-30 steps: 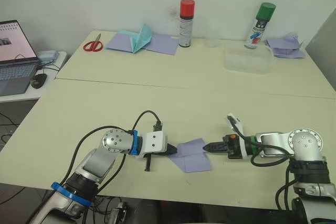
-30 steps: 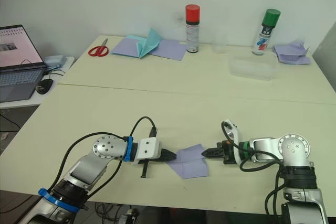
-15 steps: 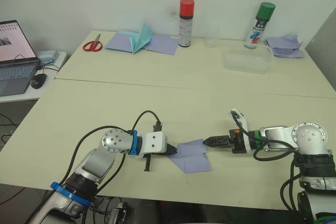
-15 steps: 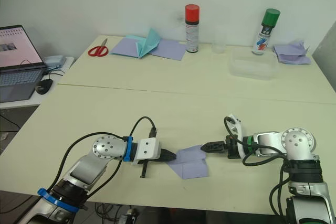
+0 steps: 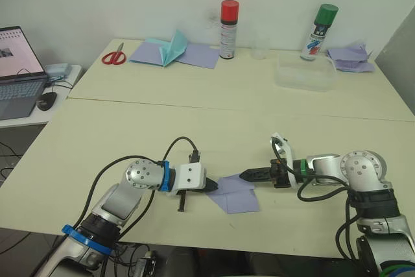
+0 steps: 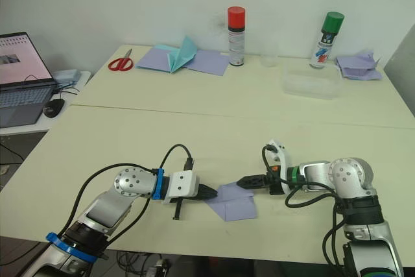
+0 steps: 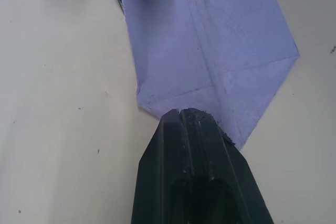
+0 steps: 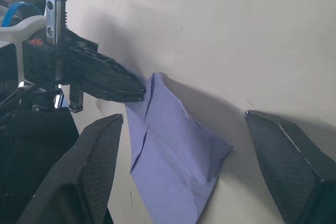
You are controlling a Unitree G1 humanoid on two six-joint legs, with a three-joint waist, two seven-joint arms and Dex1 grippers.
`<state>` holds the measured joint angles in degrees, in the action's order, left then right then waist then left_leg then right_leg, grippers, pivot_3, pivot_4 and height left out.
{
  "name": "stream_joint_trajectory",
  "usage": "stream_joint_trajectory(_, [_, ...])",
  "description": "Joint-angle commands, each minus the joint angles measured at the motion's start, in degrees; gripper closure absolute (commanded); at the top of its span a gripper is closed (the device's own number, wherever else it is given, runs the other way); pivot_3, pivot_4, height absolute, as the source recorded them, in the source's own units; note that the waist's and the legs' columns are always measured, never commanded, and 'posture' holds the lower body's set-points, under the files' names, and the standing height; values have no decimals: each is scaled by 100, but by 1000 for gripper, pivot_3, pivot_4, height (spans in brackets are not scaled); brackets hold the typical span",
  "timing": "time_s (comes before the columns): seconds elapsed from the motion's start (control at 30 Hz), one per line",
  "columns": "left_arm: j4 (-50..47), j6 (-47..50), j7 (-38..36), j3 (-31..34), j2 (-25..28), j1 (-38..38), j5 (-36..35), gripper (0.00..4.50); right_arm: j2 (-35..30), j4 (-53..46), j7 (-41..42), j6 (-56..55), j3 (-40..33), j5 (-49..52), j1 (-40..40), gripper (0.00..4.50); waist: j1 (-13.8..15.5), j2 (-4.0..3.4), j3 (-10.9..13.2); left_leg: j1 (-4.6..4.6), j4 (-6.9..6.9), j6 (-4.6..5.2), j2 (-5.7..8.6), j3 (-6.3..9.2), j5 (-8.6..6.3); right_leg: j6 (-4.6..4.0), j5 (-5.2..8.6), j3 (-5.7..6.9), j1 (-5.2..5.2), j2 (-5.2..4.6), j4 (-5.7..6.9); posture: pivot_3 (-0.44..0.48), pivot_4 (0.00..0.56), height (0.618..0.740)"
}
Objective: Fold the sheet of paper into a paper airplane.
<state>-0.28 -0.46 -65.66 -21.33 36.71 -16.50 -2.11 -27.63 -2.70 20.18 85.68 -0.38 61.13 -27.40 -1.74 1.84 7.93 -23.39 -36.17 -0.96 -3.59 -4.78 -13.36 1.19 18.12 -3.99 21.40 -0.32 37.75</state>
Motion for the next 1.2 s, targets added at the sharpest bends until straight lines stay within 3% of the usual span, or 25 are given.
stream_joint_trajectory(0.03, [419,257,1,-364,94,196,482,4500,114,-106,139,18,154,-197,146,1210,1,0,0,0,0,0,0,0,0,0,0,0,0,0,0,0,150,740])
stream_joint_trajectory(0.33, [437,245,-29,-369,108,176,486,4500,129,-236,398,27,8,-425,303,4486,4,-3,2,-3,4,0,2,0,0,-1,0,-1,1,0,0,0,150,740])
stream_joint_trajectory(0.73, [394,179,-238,-221,206,154,267,4500,345,-270,425,150,-323,-504,379,4486,4,-1,3,-3,5,0,2,0,0,-1,0,0,2,0,0,0,150,740])
stream_joint_trajectory(0.9, [-303,782,-547,677,499,132,-903,4500,280,-622,704,-194,-515,-389,273,4486,-16,6,20,-31,10,-1,-1,0,0,-4,-1,0,36,6,10,0,150,740])
stream_joint_trajectory(1.03, [-662,1746,-849,1726,1187,-157,-1945,4500,-74,-1578,1634,-2308,33,-1367,260,4486,-14,2,76,-107,3,-4,-3,9,3,-2,-2,5,118,21,36,0,150,740])
stream_joint_trajectory(1.1, [-607,2211,-1061,2163,1611,-360,-2333,4500,-489,-1894,2766,-4894,845,-2834,458,4486,-10,7,91,-144,1,-5,-4,16,3,-2,-2,16,157,28,39,0,150,740])
stream_joint_trajectory(1.2, [-423,2911,-1248,2521,2032,-816,-2776,4500,-597,-876,3793,-9500,1807,-4884,644,4486,-10,7,91,-161,0,-6,1,10,2,0,-1,42,180,41,37,0,150,740])
